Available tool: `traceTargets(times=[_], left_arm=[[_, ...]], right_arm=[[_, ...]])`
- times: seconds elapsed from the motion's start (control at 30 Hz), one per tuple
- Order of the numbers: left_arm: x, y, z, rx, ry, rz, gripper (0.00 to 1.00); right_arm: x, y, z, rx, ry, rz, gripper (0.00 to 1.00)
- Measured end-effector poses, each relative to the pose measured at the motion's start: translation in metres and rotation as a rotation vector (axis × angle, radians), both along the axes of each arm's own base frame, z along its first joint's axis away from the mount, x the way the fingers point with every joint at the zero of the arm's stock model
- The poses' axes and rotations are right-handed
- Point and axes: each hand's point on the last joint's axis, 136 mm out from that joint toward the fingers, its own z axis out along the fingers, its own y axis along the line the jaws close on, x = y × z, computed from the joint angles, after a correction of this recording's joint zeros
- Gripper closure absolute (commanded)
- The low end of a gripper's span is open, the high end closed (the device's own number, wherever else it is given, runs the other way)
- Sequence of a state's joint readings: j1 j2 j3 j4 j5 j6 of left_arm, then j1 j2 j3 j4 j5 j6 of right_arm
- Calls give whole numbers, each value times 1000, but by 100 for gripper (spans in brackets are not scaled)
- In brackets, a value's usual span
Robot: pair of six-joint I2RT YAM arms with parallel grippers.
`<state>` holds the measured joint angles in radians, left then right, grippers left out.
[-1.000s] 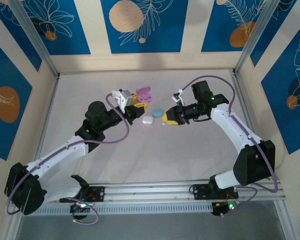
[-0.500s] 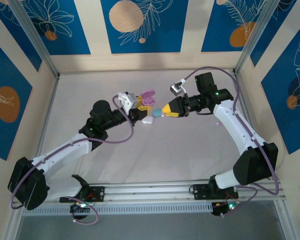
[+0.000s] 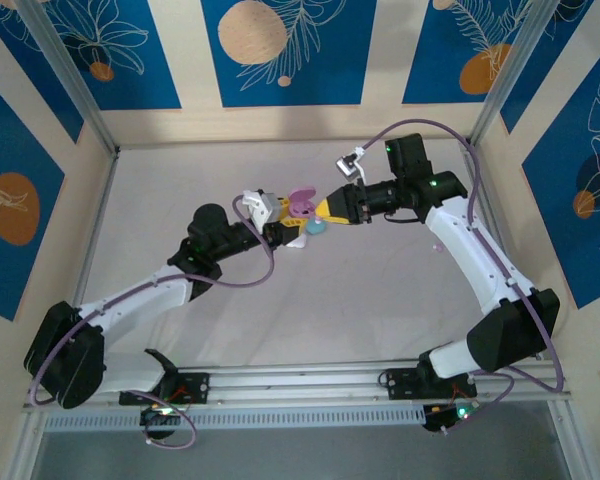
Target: Insert wireless bluetooth earbuds into charging case
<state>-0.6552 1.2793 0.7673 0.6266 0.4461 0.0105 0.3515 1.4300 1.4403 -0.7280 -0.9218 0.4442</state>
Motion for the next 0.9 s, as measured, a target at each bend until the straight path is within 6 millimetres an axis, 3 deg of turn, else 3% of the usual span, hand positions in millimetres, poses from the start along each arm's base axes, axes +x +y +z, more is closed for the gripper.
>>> traceTargets(times=[0.37, 0.63, 0.9], left_arm=[[-4, -3, 5, -16, -21, -24, 72], [-6, -5, 5, -17, -23, -33, 72], [-6, -7, 4, -17, -20, -35, 72]], right_arm=[[17, 11, -2, -71, -79, -87, 76], [20, 18, 5, -72, -112, -108, 76], [22, 27, 0, -104, -118, -115, 76]])
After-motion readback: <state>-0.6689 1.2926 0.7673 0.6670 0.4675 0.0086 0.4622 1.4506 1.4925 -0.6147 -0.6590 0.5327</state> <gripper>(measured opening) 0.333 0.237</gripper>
